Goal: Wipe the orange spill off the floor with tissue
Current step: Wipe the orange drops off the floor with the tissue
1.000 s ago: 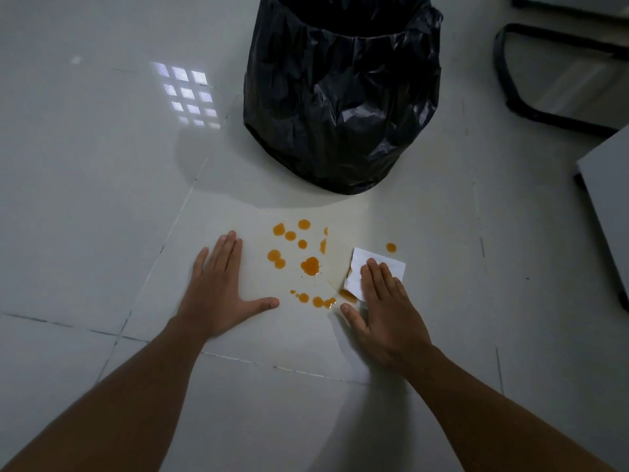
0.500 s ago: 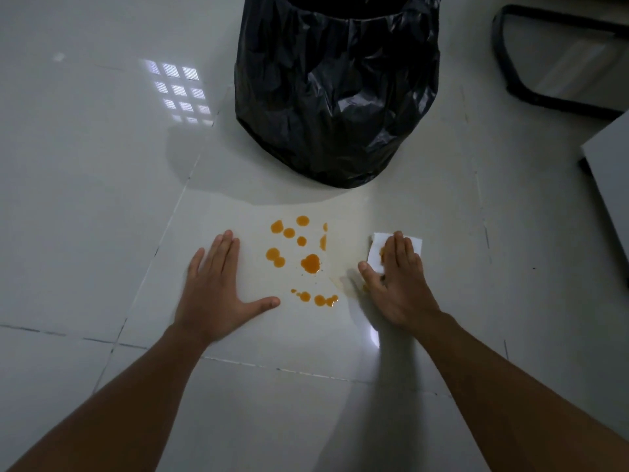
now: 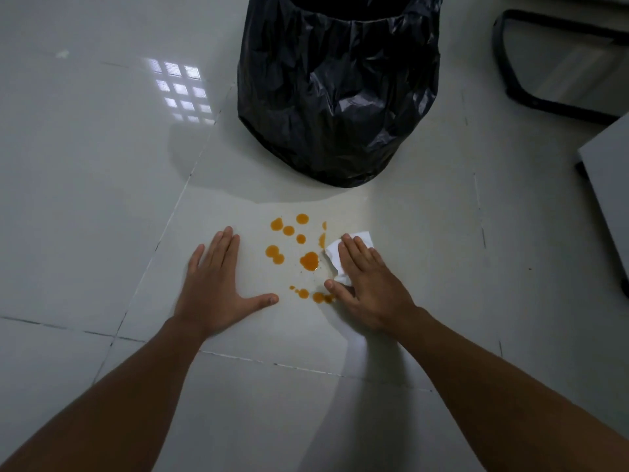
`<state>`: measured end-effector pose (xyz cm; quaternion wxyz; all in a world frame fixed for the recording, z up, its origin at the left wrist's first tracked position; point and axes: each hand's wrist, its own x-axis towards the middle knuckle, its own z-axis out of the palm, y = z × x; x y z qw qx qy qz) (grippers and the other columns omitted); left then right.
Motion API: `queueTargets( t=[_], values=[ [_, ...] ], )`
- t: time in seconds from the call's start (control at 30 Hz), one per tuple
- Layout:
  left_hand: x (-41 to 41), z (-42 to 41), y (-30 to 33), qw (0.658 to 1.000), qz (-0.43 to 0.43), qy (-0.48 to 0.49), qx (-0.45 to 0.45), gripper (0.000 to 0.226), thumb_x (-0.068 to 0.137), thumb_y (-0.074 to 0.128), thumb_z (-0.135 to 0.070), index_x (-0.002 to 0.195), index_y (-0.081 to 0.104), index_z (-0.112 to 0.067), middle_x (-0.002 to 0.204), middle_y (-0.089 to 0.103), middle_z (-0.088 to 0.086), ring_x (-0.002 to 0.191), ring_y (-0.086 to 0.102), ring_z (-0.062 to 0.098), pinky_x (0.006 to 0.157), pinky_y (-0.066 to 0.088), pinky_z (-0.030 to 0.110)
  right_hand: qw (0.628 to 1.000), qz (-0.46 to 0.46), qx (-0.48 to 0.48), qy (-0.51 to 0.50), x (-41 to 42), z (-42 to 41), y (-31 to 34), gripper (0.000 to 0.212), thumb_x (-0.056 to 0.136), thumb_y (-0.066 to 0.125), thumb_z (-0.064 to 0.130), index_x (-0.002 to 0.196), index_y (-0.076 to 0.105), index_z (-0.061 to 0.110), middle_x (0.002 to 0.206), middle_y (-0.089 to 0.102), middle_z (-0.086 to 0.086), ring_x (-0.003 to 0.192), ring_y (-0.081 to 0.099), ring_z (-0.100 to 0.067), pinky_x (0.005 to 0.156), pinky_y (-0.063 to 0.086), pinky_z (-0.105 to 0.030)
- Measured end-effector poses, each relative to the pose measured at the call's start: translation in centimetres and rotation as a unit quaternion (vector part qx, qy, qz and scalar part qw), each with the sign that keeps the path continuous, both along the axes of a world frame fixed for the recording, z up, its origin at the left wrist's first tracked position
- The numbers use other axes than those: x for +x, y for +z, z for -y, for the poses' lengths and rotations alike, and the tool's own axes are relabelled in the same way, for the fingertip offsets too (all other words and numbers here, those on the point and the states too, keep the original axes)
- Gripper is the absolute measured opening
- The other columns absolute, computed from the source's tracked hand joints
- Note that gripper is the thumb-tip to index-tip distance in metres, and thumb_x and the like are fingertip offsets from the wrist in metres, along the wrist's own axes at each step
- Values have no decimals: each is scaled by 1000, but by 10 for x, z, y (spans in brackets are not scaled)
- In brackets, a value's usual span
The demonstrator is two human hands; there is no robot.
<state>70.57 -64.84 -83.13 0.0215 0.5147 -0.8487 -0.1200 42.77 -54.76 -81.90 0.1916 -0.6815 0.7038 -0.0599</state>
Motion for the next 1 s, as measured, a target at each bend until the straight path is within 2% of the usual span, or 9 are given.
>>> queueTargets(
  t=[0.17, 0.37, 0.53, 0.6, 0.67, 0.77, 1.0],
  values=[
    [1, 1, 2, 1000, -2, 1, 15, 138, 59, 32, -102, 158, 11, -8, 170, 6, 8, 156, 2, 19, 126, 5, 46, 999, -31, 2, 7, -1, 3, 0, 87, 92, 18, 72, 158, -1, 18, 166, -8, 3, 148, -14, -8, 117, -9, -28],
    [0, 1, 3, 999, -9, 6, 39, 143, 54, 26, -105, 159, 5, -10, 170, -1, 6, 156, -5, 17, 126, -1, 45, 999, -42, -2, -16, -6, 1, -1, 90, 91, 14, 74, 158, 1, 15, 166, -5, 1, 151, -8, -13, 121, -4, -32],
    [3, 2, 4, 999, -8, -8, 38, 142, 55, 33, -103, 159, 4, -10, 170, -3, 6, 156, -7, 17, 126, -1, 45, 998, -44, 3, -45, -20, -12, -1, 88, 93, 17, 72, 157, 2, 13, 166, -5, 1, 151, -7, -13, 122, -1, -34],
    [6, 3, 5, 999, -4, -18, 32, 142, 56, 36, -102, 159, 7, -8, 170, -1, 7, 156, -5, 17, 126, 1, 46, 997, -40, -2, -63, -22, -26, 0, 90, 92, 17, 72, 157, 3, 12, 166, -5, -1, 151, -7, -14, 120, -5, -31],
    [7, 3, 6, 999, 4, -24, 23, 142, 56, 34, -102, 158, 9, -8, 170, 1, 8, 156, -3, 18, 126, 4, 46, 997, -32, -1, -73, -16, -42, 0, 92, 90, 16, 74, 157, 1, 13, 166, -7, -1, 151, -9, -14, 118, -7, -29],
    [7, 1, 5, 1000, 2, -21, 13, 141, 56, 33, -102, 158, 13, -7, 170, 6, 9, 157, 2, 20, 126, 7, 48, 995, -20, -2, -98, 5, -59, 1, 96, 89, 18, 77, 157, -4, 13, 165, -11, -2, 151, -11, -17, 120, -5, -34],
    [6, 1, 3, 1000, 8, -20, 2, 139, 58, 33, -102, 158, 14, -7, 169, 8, 9, 156, 4, 20, 126, 9, 48, 984, 15, 7, -179, 42, -53, -5, 105, 85, 22, 82, 155, -15, 13, 163, -21, -5, 149, -21, -18, 119, -12, -35]
  ],
)
